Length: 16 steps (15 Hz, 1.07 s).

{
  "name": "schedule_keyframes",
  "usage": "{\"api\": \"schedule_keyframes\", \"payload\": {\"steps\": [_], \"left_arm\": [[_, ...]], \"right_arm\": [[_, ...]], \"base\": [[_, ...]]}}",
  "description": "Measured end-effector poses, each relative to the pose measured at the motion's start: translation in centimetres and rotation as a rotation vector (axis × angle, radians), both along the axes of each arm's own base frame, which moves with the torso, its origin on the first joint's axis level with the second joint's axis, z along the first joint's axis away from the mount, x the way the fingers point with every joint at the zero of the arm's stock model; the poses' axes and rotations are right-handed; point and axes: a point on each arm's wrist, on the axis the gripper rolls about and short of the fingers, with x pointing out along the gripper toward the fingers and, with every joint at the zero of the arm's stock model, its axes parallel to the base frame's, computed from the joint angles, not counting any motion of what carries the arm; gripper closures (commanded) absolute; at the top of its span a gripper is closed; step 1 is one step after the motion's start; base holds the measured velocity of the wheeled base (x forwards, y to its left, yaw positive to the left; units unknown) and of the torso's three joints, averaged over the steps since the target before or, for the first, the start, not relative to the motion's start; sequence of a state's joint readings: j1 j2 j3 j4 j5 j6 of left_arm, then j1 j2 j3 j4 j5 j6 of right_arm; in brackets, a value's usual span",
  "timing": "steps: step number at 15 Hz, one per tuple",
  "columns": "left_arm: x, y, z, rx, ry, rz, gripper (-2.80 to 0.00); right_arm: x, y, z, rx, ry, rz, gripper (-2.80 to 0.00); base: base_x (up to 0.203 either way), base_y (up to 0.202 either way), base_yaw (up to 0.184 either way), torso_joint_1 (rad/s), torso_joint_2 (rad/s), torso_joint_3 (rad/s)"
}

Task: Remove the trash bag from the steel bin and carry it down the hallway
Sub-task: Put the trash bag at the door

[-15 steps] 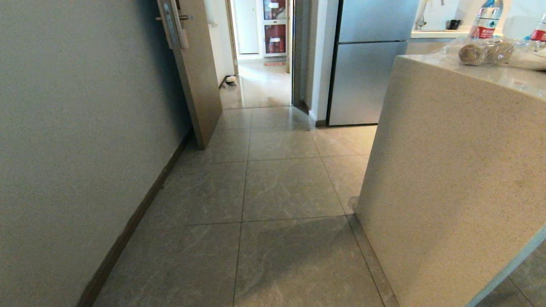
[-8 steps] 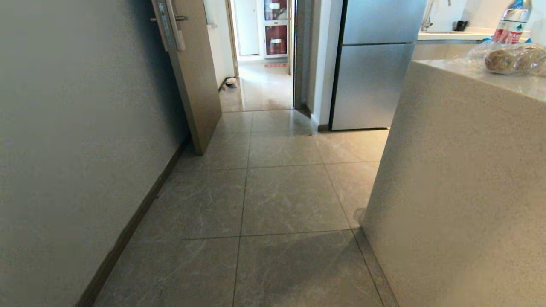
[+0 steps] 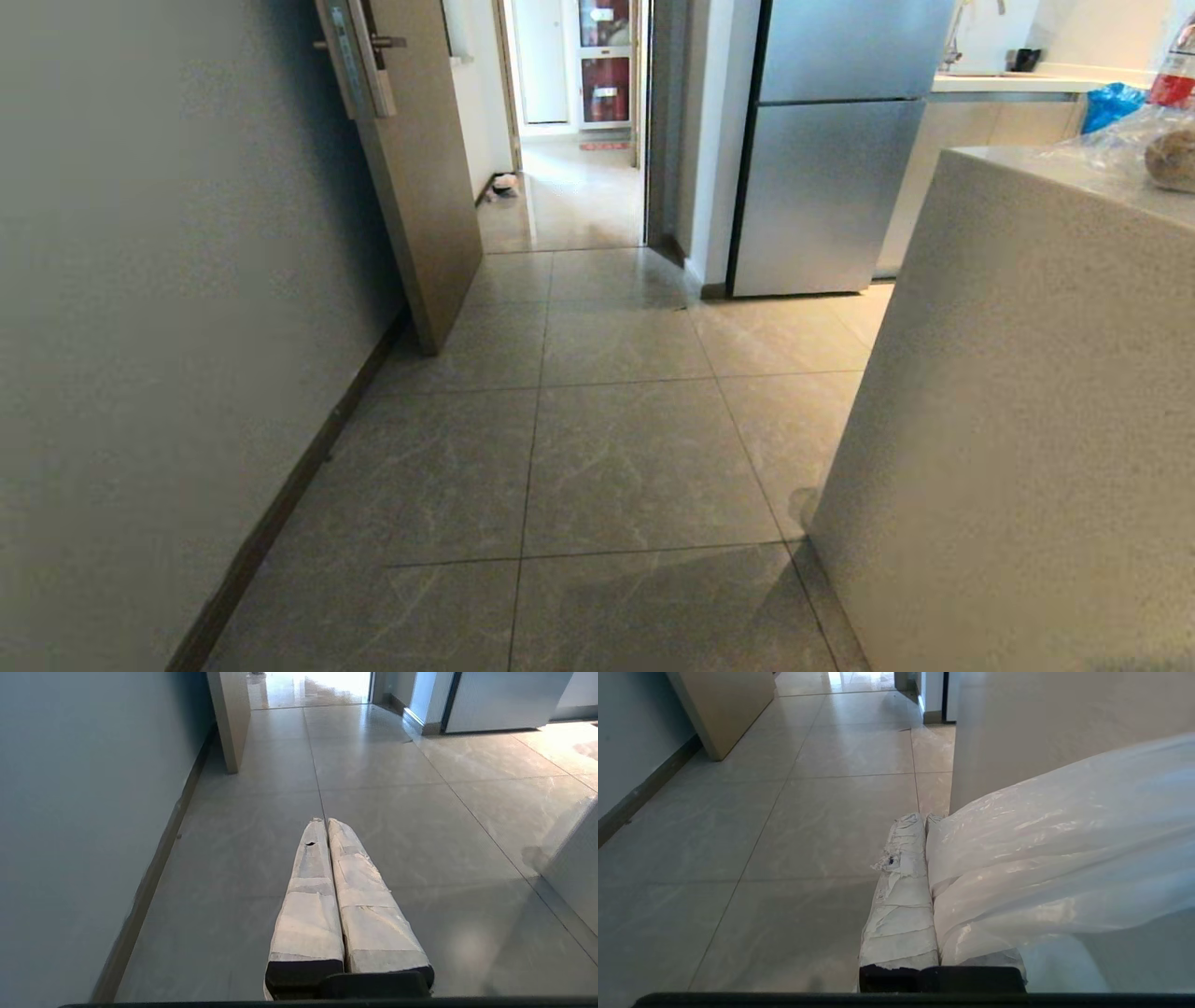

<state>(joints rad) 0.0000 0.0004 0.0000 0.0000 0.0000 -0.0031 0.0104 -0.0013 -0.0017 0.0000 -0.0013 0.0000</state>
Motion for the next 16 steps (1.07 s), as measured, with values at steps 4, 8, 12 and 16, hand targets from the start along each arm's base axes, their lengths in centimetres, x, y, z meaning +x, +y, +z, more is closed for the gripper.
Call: {"api": "schedule_keyframes", "payload": {"steps": [4,8,12,16], "left_arm": [[0.00,0.00,0.00,0.001,0.000,0.000,0.00],[0.00,0.00,0.00,0.001,0.000,0.000,0.00],[0.00,0.00,0.00,0.000,0.000,0.000,0.00],[0.00,0.00,0.00,0.000,0.000,0.000,0.00]], "right_arm": [[0.00,0.00,0.00,0.000,0.000,0.000,0.00],[0.00,0.00,0.00,0.000,0.000,0.000,0.00],[0.00,0.00,0.00,0.000,0.000,0.000,0.00],[0.00,0.00,0.00,0.000,0.000,0.000,0.00]], "base": [[0.190,0.000,0.001,0.005,0.00,0.002],[0.194,0.000,0.001,0.001,0.00,0.000],[0.190,0.000,0.002,0.003,0.00,-0.001],[0.191,0.000,0.001,0.003,0.00,0.003]]}}
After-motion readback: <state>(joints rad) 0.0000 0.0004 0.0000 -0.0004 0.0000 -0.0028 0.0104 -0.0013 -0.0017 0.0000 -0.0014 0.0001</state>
